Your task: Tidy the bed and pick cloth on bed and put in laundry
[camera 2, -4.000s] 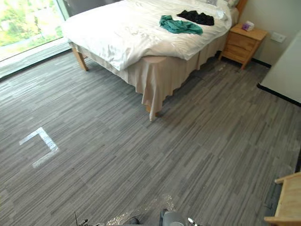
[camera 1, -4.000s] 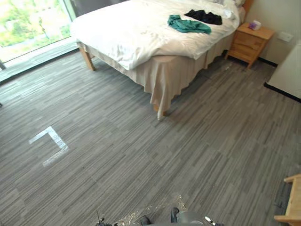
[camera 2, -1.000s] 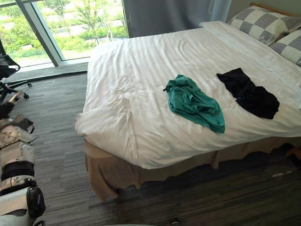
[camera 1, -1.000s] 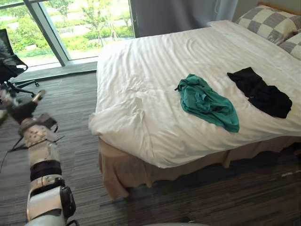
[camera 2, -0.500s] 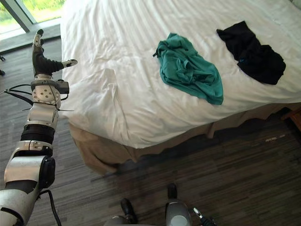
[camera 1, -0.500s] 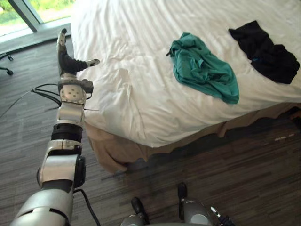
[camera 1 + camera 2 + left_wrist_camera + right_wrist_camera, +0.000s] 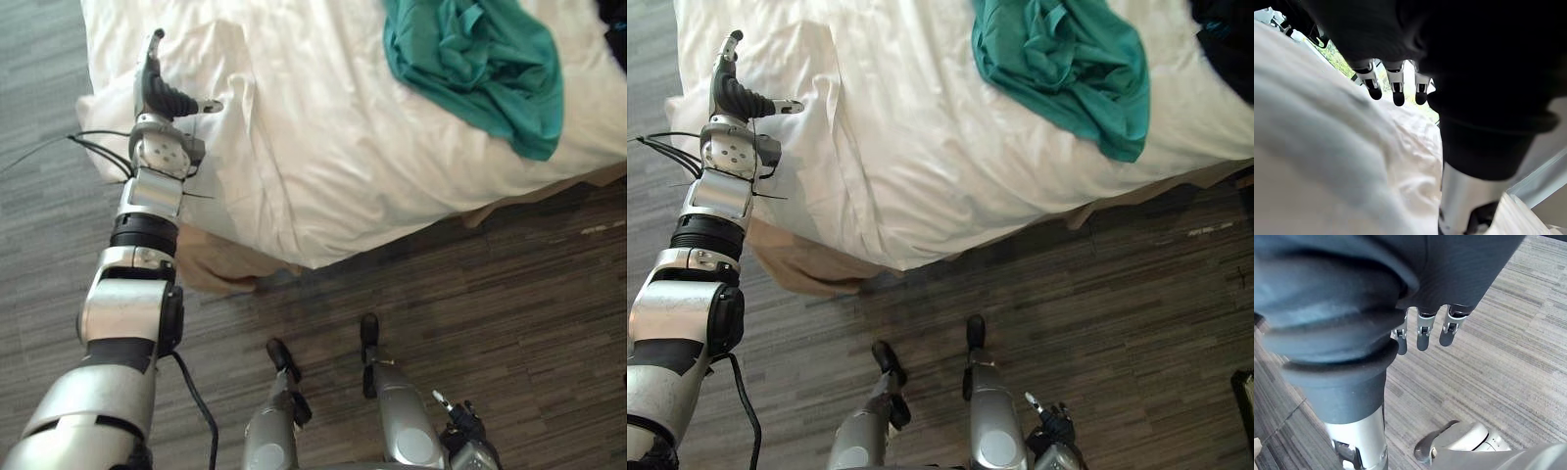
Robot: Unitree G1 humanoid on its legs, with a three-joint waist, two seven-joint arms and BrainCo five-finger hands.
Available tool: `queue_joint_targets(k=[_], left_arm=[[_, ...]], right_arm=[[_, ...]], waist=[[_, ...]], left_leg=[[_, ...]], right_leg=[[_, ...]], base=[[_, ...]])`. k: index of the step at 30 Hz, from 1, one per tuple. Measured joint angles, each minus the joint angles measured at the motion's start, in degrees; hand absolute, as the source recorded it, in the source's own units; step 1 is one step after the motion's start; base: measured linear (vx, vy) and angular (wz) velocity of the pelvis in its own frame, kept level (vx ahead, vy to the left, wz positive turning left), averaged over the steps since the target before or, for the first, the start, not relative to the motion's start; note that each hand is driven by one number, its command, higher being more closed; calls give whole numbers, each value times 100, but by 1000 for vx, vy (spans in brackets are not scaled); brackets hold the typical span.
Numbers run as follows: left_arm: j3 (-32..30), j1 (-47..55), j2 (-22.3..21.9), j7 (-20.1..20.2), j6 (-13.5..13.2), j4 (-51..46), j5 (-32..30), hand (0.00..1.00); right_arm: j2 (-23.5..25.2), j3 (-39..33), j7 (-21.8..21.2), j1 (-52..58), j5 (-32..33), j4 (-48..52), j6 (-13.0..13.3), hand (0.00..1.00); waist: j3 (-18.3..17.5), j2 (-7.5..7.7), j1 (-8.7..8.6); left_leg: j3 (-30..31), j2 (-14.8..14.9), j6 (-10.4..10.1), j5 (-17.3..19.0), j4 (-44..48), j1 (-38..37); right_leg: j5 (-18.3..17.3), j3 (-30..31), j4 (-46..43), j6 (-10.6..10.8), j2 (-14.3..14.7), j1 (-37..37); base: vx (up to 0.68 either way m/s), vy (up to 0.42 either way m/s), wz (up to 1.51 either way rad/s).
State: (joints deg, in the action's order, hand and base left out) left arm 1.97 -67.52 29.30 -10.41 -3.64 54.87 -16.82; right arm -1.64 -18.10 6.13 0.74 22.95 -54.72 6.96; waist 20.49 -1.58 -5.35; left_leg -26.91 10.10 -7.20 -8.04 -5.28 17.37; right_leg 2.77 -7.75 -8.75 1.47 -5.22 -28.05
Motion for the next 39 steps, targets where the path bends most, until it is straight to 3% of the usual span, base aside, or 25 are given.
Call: queue_joint_targets(k=[3, 5, 12, 18, 24, 25, 27, 33, 39], left_arm=[[168, -24, 23, 47, -180, 3, -209, 100], [416, -119, 166, 171, -317, 115, -320, 100], [873, 182, 509, 661, -590, 194, -368, 100], [1020, 1668, 571, 1106, -860, -406, -174, 100], [1137, 4137, 599, 1481, -927, -1197, 163, 100], [1069, 4589, 633, 1505, -923, -1214, 166, 0], [891, 4961, 637, 1506, -930, -1297, 195, 0], [-210, 5988, 358, 1492, -828, -1620, 323, 0], [-1653, 6977, -73, 1219, -365, -1626, 318, 0]], right_arm=[[-27, 181, -5, -159, 56, 47, 50, 0], [-74, 506, -27, -179, 125, 236, 106, 0], [-131, 732, -101, -266, 101, 212, 132, 0], [-134, 738, -134, -210, -165, 204, -1, 0], [-251, 706, -193, 371, -488, 166, -124, 0], [-275, 631, -254, 448, -578, 82, -136, 0], [-321, 533, -264, 460, -675, -52, -186, 0], [-351, -301, -263, 515, -799, -243, -294, 0], [-348, -1324, -255, 862, -776, -292, -373, 0]], waist=[[14, 22, 33], [12, 25, 159], [5, 33, 134], [-90, 0, 134], [-783, -94, 189], [-919, -101, 262], [-1053, -100, 341], [-1304, -119, 302], [-1579, -110, 412]], left_leg=[[-48, 4, 4, -4, -1, 101], [-234, 30, 4, -4, -5, 109], [-304, 15, 6, -3, -47, -38], [-259, 24, 74, 55, -56, -694], [-317, -83, 120, 94, -51, -1406], [-314, -85, 96, 141, -53, -1527], [-293, -97, 105, 165, -54, -1596], [-131, -159, 153, 229, -55, -1853], [260, -197, 167, 218, -54, -2014]], right_leg=[[71, 21, 55, 8, 4, -103], [239, 114, 219, 45, 48, -105], [369, 162, 517, 71, 47, 158], [362, 36, 724, 78, 47, 998], [123, -278, 754, 201, -107, 1905], [79, -314, 755, 198, -112, 2044], [48, -334, 758, 220, -123, 2137], [-12, -518, 857, 293, -175, 2555], [-134, -922, 900, 291, -196, 2952]], base=[[5, 4, -6], [-3, 4, -23], [-7, -4, -4], [16, 3, 7], [44, 38, 27], [30, 34, 22], [5, 20, 11], [15, 11, 12], [81, -8, 34]])
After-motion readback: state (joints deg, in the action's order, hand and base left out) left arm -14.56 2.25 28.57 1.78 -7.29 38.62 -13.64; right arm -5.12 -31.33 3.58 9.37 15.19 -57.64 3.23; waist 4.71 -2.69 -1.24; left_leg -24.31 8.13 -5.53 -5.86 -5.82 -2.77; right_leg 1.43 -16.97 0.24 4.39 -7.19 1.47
